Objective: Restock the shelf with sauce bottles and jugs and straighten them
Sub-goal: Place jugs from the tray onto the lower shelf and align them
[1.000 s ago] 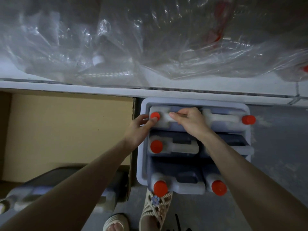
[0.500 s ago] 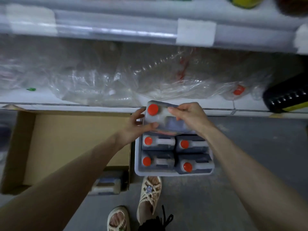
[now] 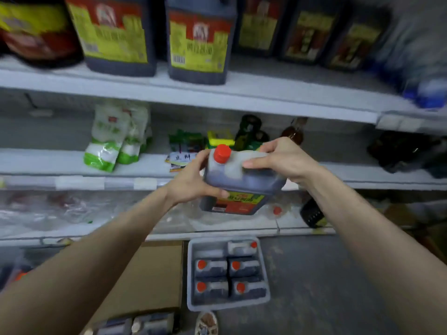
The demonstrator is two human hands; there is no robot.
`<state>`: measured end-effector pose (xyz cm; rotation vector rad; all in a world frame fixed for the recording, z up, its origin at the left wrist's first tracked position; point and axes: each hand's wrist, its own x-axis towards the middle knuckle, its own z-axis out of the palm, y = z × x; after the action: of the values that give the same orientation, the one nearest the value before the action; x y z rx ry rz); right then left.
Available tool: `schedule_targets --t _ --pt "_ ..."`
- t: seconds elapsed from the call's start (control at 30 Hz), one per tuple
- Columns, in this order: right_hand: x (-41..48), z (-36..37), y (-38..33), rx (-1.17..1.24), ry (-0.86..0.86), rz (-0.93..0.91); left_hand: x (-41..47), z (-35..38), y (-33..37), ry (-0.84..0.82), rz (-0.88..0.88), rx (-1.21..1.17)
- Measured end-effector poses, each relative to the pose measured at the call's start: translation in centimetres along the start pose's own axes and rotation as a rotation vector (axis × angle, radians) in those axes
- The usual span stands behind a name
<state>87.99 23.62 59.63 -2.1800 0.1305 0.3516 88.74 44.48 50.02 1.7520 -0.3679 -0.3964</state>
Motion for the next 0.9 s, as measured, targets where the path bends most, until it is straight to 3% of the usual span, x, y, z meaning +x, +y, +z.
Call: schedule_targets --t 0.2,0.47,0.67,0.9 --pt "-8.6 -8.1 -16.2 -0.092 0.165 -0.239 -3.7 -5.1 17.5 0.120 0.212 -0.034" --pt "-15.4 -15.2 -33.7 -0.159 0.341 -0.536 -8.4 -13.1 36.7 0.264 0.434 0.108" --pt "-15.8 -17.3 -43.4 -0.111 0.392 -0.757 -10.6 -18.9 45.0 0.440 0.536 0.230" --pt "-14.3 -16.3 -50.8 -0.143 0.376 -0.864 -11.5 -24.9 48.6 0.514 0.543 0.210"
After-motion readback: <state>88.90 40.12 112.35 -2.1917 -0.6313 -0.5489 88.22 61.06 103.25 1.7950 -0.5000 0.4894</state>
